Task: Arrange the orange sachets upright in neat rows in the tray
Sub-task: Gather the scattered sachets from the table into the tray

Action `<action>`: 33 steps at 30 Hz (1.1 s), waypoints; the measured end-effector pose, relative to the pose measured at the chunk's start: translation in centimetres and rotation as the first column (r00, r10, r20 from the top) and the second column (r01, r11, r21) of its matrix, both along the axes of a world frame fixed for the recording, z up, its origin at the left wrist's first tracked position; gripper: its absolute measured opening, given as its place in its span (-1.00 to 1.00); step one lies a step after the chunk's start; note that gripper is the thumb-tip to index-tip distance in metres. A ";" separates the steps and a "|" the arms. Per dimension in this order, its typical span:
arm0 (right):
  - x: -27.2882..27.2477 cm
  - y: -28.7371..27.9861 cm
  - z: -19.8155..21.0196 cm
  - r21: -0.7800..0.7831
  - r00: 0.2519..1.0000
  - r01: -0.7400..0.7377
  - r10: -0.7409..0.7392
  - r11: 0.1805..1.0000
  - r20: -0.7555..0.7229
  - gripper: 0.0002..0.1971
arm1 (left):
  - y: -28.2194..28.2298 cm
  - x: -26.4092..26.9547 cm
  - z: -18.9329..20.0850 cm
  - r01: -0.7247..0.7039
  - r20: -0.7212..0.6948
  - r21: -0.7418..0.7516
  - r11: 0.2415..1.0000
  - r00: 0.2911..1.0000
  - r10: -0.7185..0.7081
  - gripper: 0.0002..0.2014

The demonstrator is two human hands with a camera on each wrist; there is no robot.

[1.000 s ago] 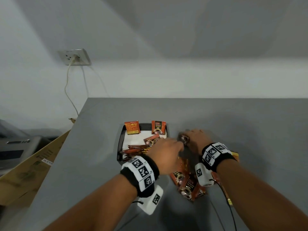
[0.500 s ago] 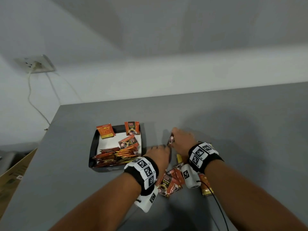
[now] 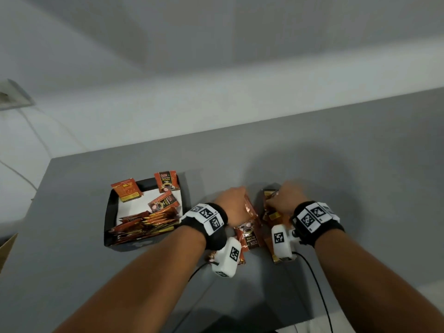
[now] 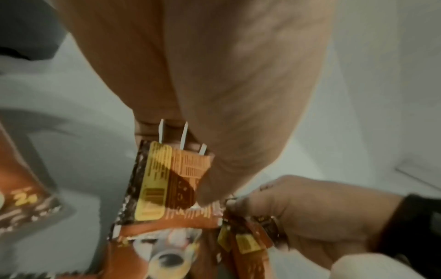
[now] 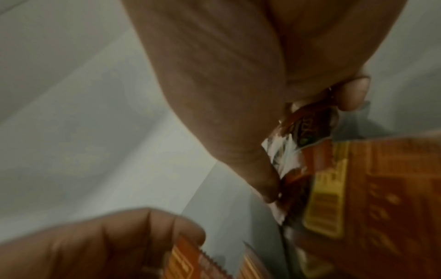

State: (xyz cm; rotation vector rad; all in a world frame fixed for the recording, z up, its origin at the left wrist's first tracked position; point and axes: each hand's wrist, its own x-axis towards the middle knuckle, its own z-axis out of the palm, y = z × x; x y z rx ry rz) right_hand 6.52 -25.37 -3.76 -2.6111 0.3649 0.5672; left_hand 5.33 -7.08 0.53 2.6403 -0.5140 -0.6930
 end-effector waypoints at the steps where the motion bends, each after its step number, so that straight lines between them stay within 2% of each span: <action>1: 0.1 0.3 -0.9 -0.036 0.999 0.030 -0.030 0.999 0.017 -0.65 | -0.4 -0.1 -0.3 0.032 0.018 0.025 0.999 0.999 -0.032 -0.75; 3: 0.3 0.7 -2.2 -0.074 0.995 0.084 -0.080 0.994 0.056 -0.49 | -0.9 -0.3 -1.1 0.067 0.048 0.081 0.994 0.996 -0.071 -0.76; 6: 0.7 1.0 -3.0 -0.092 0.994 0.095 -0.089 0.991 0.066 -0.53 | -1.0 -0.5 -2.1 0.075 0.072 0.120 0.990 0.994 -0.084 -0.68; 8: 0.7 1.3 -2.8 -0.072 0.988 0.127 -0.120 0.989 0.097 -0.48 | -1.0 -0.5 -2.4 0.078 0.074 0.136 0.988 0.993 -0.089 -0.62; 10: 0.5 1.4 -2.3 0.093 0.961 0.193 -0.208 0.977 0.183 -0.50 | -1.0 -0.4 -2.7 0.074 0.063 0.150 0.986 0.994 -0.084 -0.58; 13: 0.3 0.6 -0.2 0.411 0.902 0.233 -0.354 0.881 0.248 -0.68 | -0.9 -0.2 -2.7 0.067 0.047 0.145 0.987 0.996 -0.074 -0.58; 17: -0.9 -0.9 3.2 0.499 0.916 0.112 -0.284 0.859 0.282 -0.96 | -0.8 -0.1 -3.1 0.096 0.045 0.181 0.979 0.993 -0.106 -0.67; 20: -2.1 -1.6 3.7 0.513 0.923 0.117 -0.283 0.850 0.259 -0.90 | -1.1 0.0 -3.4 0.077 0.048 0.158 0.984 0.995 -0.086 -0.75; 23: -3.2 -1.9 2.9 0.461 0.956 0.087 -0.204 0.883 0.210 -0.89 | -1.4 -0.3 -3.9 0.060 0.053 0.128 0.990 0.996 -0.068 -0.46; 26: -3.9 -1.3 1.7 0.284 0.986 -0.028 -0.021 0.958 0.166 -0.83 | -1.6 -0.4 -4.5 0.091 0.077 0.183 0.979 0.991 -0.107 -0.28; 28: -4.1 -0.5 0.9 0.176 0.983 -0.121 0.093 0.977 0.157 -0.87 | -1.5 -0.3 -4.5 0.065 0.047 0.175 0.982 0.996 -0.074 -0.27; 29: -4.2 -0.2 0.3 0.112 0.983 -0.140 0.124 0.984 0.137 -0.80 | -1.4 -0.3 -4.3 0.061 0.033 0.176 0.983 0.997 -0.067 -0.28; 31: -4.4 0.3 -0.6 0.009 0.987 -0.104 0.102 0.995 0.120 -0.61 | -1.1 -0.3 -3.9 0.063 0.028 0.193 0.979 0.997 -0.070 -0.37; 33: -4.3 0.6 -1.3 -0.072 0.979 -0.082 0.094 0.994 0.181 -0.56 | -0.7 -0.3 -3.0 0.060 0.032 0.179 0.982 0.997 -0.067 -0.47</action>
